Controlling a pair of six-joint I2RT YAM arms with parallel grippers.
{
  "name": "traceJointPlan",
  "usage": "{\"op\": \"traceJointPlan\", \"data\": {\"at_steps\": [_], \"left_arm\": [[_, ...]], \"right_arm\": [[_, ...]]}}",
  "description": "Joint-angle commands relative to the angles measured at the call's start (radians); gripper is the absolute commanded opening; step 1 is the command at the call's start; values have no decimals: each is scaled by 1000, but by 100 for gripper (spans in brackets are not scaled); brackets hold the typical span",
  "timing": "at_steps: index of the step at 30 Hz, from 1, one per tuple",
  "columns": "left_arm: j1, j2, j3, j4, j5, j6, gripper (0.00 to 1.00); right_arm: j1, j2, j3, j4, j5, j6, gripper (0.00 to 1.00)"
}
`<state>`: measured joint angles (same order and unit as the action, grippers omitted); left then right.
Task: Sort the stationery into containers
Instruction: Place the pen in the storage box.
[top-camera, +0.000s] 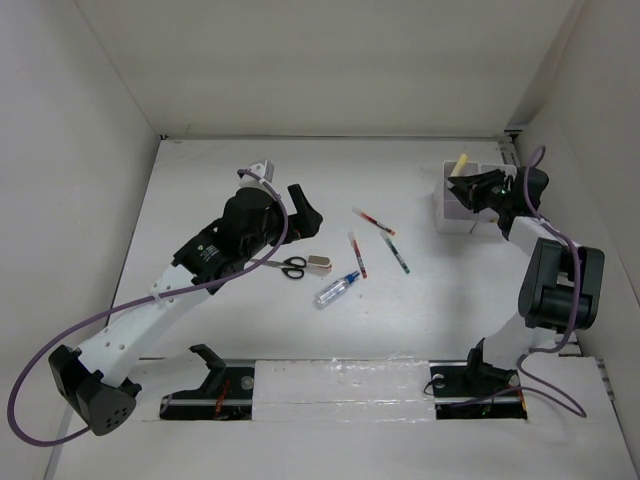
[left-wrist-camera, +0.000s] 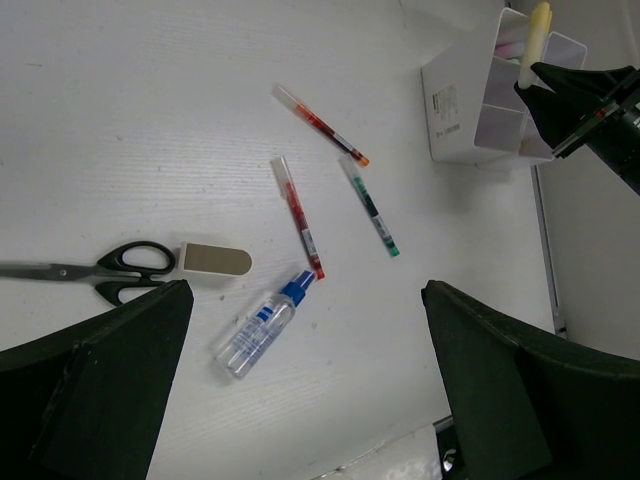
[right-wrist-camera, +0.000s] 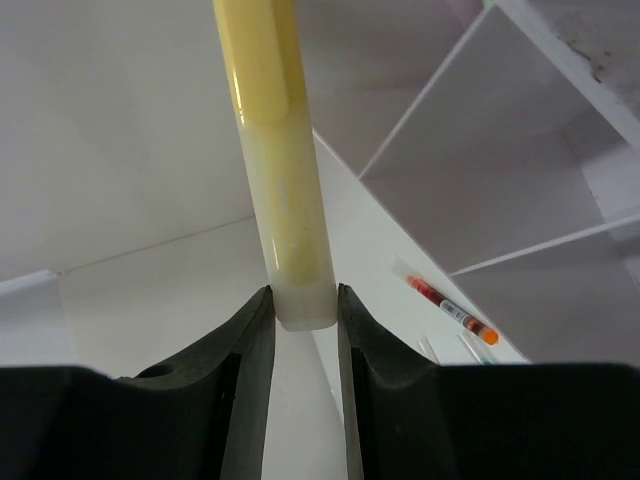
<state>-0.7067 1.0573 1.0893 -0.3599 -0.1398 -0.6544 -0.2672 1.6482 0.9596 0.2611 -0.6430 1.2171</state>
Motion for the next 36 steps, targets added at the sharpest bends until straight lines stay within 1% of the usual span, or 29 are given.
{"op": "traceJointPlan", "data": {"at_steps": [1,7,13,23,36], "left_arm": [[-2,-11,14,9,-21,13,100],[-2,-29,4,9,-21,13,100],[-2,-39,4,-1,-21,13,100],[-2,-48,4,-10,-30,13,100],[-2,-48,-5,-19,-40,13,100]], "right_arm": [[-1,-51,-36,78,22,30,0],[-1,-74,-74,90,63,61,0],[-1,-54,-74,130,52,108,0],[8,5,-22,184,32,206,0],[45,15,10,204,63,306,0]]}}
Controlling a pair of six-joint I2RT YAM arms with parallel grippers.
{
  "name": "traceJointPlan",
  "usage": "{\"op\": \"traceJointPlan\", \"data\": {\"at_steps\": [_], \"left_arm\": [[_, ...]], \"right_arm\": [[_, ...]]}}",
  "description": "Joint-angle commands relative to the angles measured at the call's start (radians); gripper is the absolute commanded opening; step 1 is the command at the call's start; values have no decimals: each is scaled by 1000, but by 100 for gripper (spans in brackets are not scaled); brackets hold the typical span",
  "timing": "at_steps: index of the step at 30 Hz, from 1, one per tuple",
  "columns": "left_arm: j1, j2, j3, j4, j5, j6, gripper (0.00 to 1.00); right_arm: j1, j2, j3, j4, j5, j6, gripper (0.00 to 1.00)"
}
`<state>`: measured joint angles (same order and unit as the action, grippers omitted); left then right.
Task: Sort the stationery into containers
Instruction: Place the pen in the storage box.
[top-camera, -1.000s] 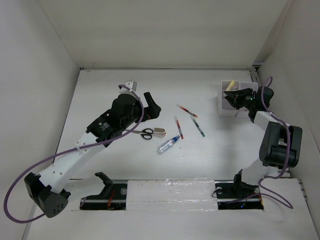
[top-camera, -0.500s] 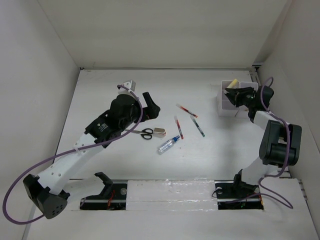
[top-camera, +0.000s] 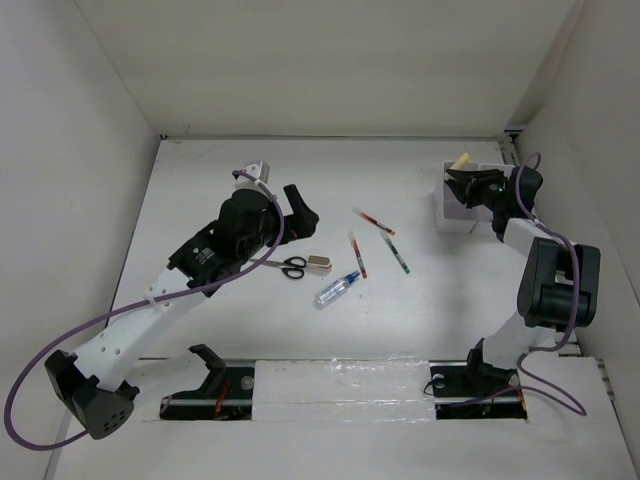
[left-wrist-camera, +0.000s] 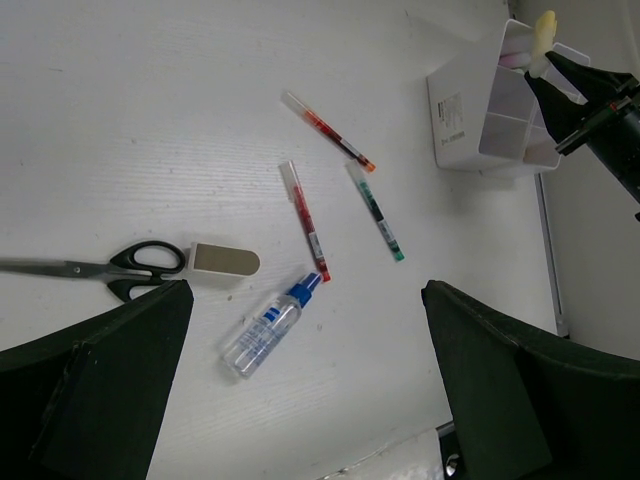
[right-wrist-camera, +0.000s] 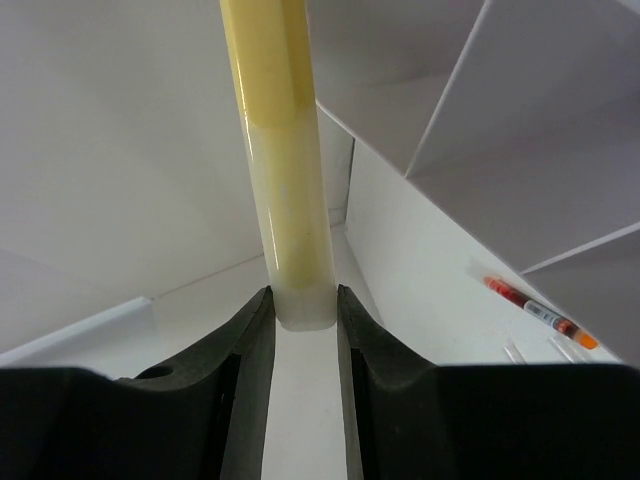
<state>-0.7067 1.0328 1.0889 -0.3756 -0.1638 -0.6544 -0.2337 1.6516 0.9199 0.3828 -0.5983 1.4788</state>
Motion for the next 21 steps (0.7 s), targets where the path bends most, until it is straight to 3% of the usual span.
{"op": "traceJointPlan", "data": {"at_steps": [1,14,21], "left_arm": [[-2,-23,-4,-3,-16,13,100],[-2,-42,-14,-13,-34,13,100],[-2,-51,-14,-13,-34,13,100]], "right_arm": [[11,20,50,82,18,44,0],[20,67,40,145,31,129,0],[20,36,30,73,65,129,0]]}}
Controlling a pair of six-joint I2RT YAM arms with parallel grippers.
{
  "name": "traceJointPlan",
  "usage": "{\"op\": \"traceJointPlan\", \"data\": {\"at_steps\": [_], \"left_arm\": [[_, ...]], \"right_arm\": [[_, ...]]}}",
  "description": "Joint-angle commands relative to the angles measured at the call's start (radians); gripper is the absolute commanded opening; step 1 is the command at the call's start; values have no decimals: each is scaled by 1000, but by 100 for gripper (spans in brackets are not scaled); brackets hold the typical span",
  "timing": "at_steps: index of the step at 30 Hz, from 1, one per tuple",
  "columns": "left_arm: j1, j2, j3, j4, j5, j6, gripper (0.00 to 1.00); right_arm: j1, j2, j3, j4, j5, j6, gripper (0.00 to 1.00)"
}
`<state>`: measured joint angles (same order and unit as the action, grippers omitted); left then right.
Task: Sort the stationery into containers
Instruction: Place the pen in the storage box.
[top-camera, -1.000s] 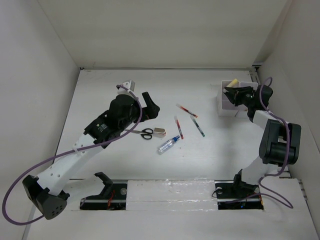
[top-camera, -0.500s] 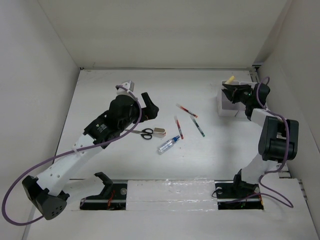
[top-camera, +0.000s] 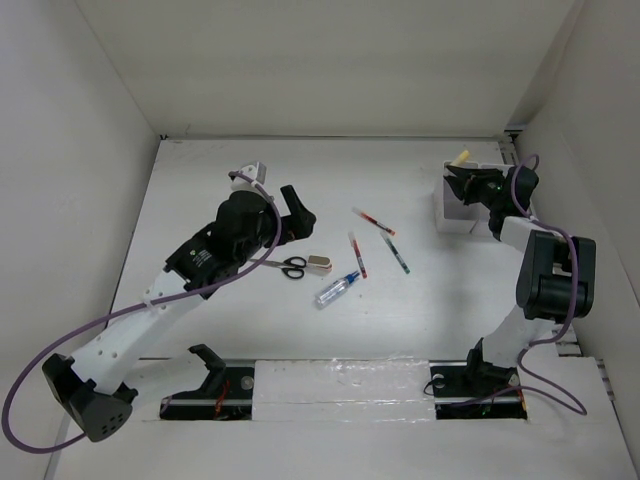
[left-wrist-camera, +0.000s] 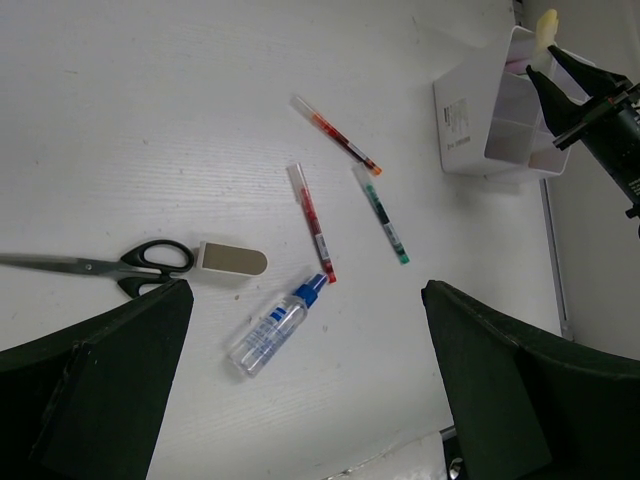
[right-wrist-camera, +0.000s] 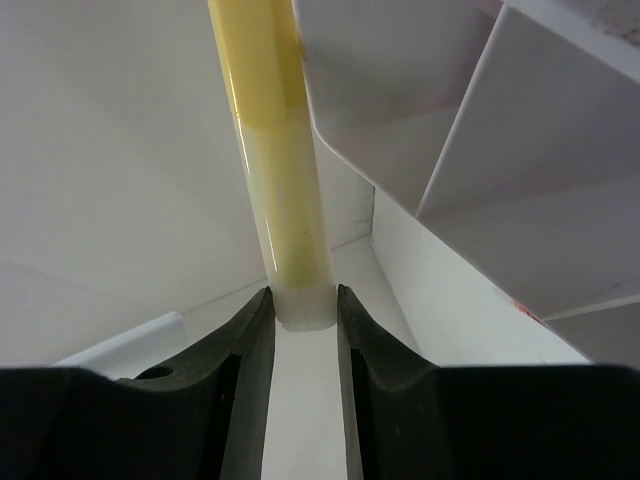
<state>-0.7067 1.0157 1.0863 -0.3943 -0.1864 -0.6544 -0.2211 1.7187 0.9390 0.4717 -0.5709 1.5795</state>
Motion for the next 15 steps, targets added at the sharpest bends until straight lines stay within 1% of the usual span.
{"op": "traceJointPlan", "data": {"at_steps": [1,3,4,8,15], "left_arm": [[-2,-34,-11,6,-12,13,100],[-2,-34,-11,6,-12,13,100],[-2,-34,-11,6,-12,13,100],[-2,-43,-11,-3,-21,13,100],[-2,-43,-11,-3,-21,13,100]], "right_arm": [[8,-44,1,-25,60,28,0],[8,-59,1,-45,78,28,0],[8,-71,1,-85,89,-4,0],[8,-80,47,-159,118,-39,0],[17,-91,47,-188,141,-49,0]]}}
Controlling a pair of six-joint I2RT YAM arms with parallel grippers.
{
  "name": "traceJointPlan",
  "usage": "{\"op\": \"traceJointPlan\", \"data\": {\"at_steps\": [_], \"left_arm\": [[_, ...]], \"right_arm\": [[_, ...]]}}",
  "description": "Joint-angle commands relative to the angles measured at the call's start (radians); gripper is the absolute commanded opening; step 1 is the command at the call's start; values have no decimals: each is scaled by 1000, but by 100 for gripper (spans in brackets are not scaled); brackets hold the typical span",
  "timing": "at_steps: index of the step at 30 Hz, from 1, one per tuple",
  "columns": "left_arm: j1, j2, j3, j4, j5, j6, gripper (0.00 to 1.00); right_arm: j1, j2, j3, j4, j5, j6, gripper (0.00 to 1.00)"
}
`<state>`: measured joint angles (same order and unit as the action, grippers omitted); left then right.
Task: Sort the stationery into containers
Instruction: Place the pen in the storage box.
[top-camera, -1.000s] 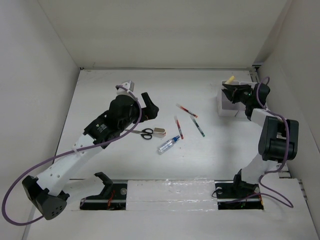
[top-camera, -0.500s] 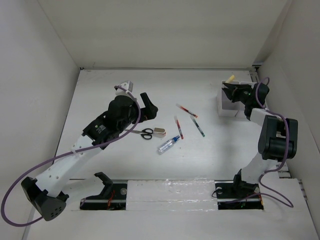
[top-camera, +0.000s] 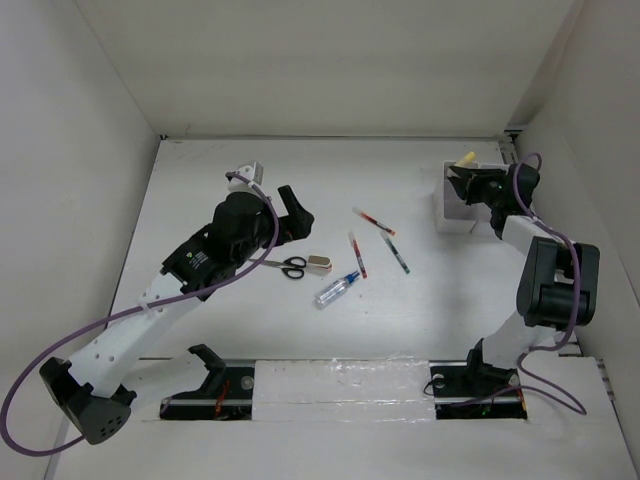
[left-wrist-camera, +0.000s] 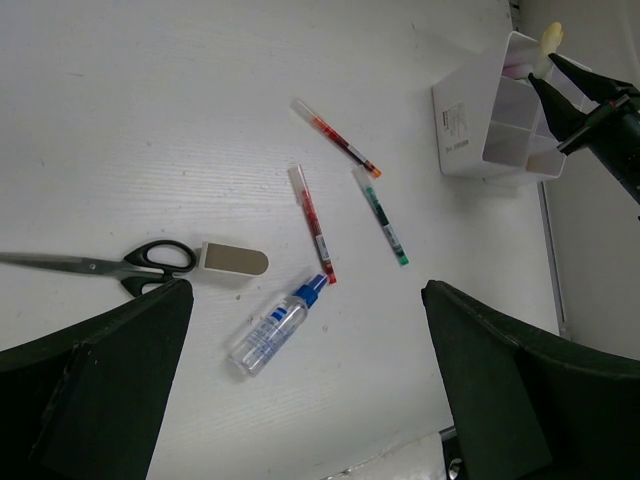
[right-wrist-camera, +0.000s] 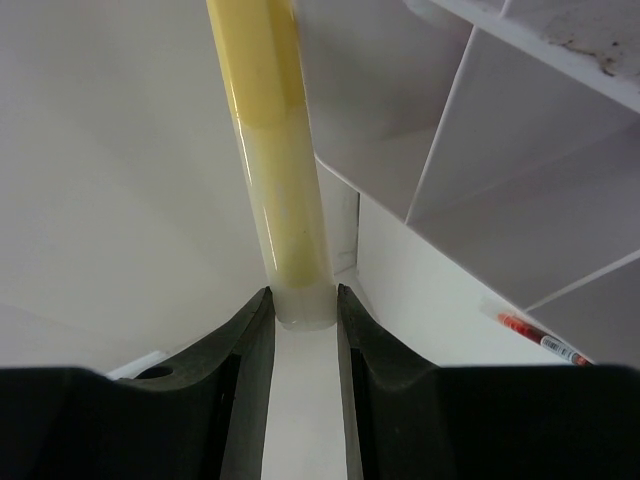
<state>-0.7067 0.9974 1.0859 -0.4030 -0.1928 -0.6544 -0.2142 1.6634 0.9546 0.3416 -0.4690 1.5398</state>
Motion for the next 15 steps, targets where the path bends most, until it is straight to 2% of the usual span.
{"op": "traceJointPlan", "data": {"at_steps": [1,15], "left_arm": [[-2,-25,-11,6,-14,13,100],[-2,-43,-29,15,-5,13,100]], "right_arm": [[19,-36,23,-68,40,-9,0],[38,-114,-31,-95,81,-9,0]]}}
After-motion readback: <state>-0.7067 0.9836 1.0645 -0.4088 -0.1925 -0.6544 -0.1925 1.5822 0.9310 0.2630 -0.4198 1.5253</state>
